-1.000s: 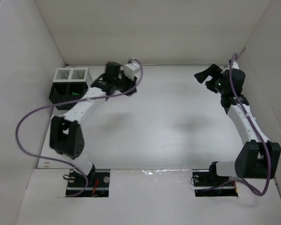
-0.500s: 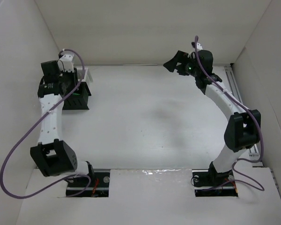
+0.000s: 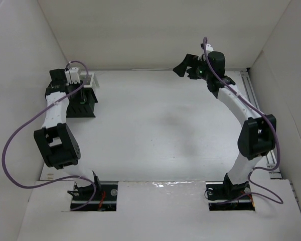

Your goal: Sort the legos into containers by color

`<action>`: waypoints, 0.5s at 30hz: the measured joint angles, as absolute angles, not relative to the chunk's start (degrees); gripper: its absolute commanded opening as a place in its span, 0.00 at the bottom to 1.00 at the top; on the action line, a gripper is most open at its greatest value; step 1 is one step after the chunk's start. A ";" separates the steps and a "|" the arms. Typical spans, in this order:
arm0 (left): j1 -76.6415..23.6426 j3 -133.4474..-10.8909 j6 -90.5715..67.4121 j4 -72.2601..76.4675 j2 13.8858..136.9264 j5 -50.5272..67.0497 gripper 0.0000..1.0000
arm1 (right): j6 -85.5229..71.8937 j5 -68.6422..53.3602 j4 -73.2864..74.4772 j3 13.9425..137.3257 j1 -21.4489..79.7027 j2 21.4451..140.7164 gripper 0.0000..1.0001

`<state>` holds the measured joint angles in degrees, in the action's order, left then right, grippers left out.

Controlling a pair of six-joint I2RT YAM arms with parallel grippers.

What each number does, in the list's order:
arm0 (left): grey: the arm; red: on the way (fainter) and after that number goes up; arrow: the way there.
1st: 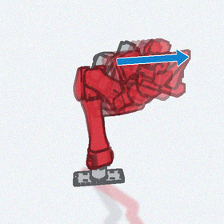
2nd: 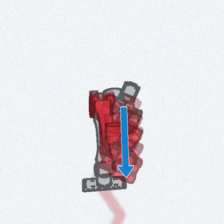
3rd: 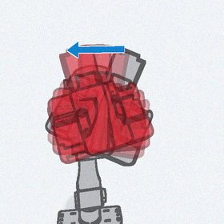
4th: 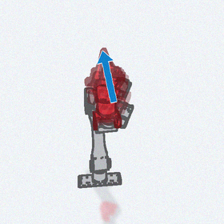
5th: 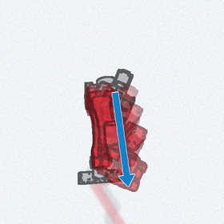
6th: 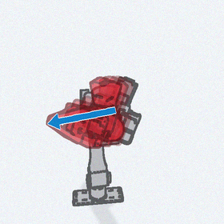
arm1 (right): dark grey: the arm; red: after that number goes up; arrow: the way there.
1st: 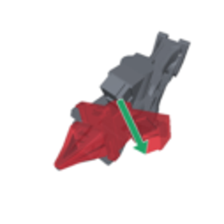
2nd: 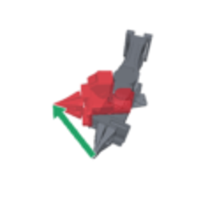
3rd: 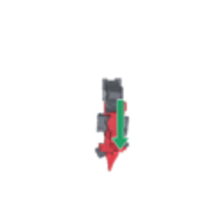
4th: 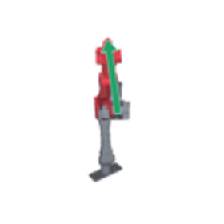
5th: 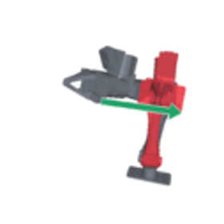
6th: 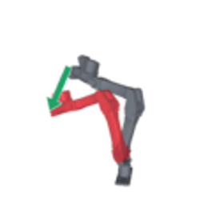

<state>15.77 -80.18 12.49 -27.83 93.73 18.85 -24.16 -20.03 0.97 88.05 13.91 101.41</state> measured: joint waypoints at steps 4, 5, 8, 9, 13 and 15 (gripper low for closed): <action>15.81 -82.74 12.43 -26.81 97.19 19.03 0.10 | -23.31 -19.51 1.10 88.05 13.93 101.41 0.98; 15.84 -83.81 12.43 -26.48 98.08 19.05 0.10 | -23.09 -19.40 1.13 88.05 13.93 101.41 0.98; 15.99 -86.48 12.45 -25.71 99.81 19.05 0.10 | -22.63 -19.22 1.15 88.05 14.00 101.41 1.00; 16.12 -87.07 12.47 -25.30 100.07 19.07 0.10 | -22.59 -19.22 1.15 88.05 14.00 101.41 1.00; 16.43 -89.86 12.86 -25.23 101.16 18.96 0.11 | -22.24 -18.98 1.15 88.05 14.11 101.41 1.00; 16.73 -91.02 13.08 -25.17 101.91 18.98 0.12 | -22.15 -18.81 1.15 88.05 14.20 101.41 1.00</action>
